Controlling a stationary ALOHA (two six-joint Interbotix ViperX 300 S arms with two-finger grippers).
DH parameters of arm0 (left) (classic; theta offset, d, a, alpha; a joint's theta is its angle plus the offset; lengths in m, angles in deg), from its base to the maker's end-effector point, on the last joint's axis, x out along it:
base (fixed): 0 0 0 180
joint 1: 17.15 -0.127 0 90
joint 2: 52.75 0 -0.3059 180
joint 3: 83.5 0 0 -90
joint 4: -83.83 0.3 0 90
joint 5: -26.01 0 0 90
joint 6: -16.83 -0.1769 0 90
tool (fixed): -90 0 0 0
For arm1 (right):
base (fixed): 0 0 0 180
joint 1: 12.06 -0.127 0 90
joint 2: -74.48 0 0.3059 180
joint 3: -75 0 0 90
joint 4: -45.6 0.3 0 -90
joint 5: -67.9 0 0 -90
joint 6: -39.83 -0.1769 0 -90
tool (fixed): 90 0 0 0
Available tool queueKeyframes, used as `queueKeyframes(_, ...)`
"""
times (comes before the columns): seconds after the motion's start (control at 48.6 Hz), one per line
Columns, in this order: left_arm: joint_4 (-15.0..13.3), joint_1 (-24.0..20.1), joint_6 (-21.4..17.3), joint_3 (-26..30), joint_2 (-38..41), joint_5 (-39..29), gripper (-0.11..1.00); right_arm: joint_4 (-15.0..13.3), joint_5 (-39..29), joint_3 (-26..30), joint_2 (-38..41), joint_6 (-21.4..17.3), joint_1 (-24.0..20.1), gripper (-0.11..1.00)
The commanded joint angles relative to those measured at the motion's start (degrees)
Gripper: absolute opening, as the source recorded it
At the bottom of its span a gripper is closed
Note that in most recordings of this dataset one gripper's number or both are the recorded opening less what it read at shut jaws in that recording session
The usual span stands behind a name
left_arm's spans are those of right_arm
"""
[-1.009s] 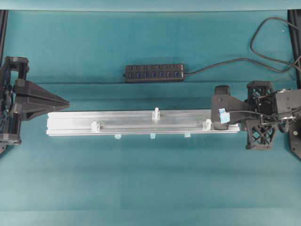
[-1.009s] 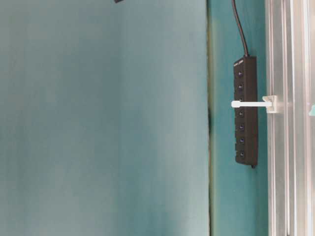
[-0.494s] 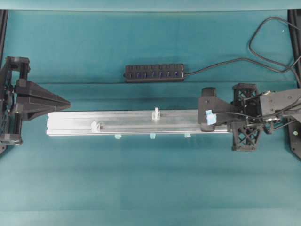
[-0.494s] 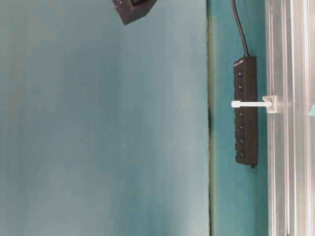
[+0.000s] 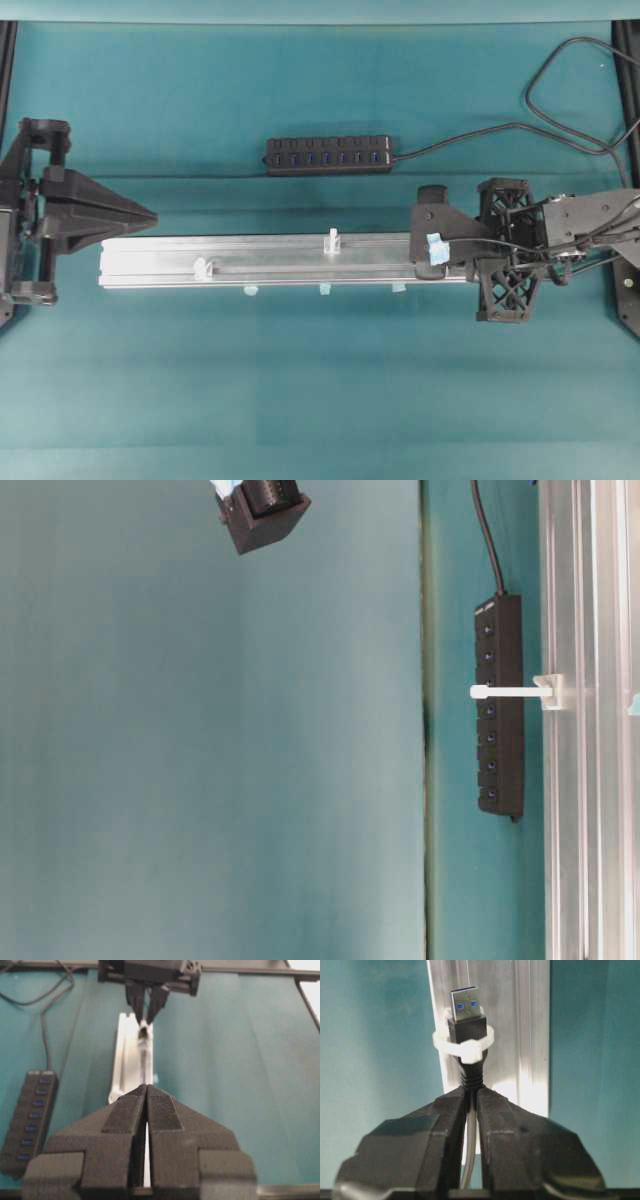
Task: Pass the USB cable through three rings with both arms.
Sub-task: 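Bring the left gripper over to the plug beyond the ring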
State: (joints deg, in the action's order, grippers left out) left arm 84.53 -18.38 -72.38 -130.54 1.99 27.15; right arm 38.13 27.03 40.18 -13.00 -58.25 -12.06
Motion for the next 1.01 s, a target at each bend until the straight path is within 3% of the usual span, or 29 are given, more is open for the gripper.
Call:
queueKeyframes(0.0,0.18,-0.18,0.09,1.76,1.76,1.93,0.02,0.18,1.76,0.53,-0.53,-0.62,0.00,-0.05)
queueKeyframes(0.412,0.09,-2.55,3.87,5.98,14.41,4.22,0.02,0.53,5.54,-1.67,-1.76,-0.79,-0.09,-0.05)
queueKeyframes(0.741,0.18,-2.72,4.13,10.20,25.31,11.07,0.02,0.53,12.66,-4.75,-4.04,-5.19,0.00,-0.05)
queueKeyframes(0.988,0.18,-2.72,3.78,14.06,30.94,12.48,0.02,0.44,14.06,-5.71,-4.75,-5.45,0.09,-0.05)
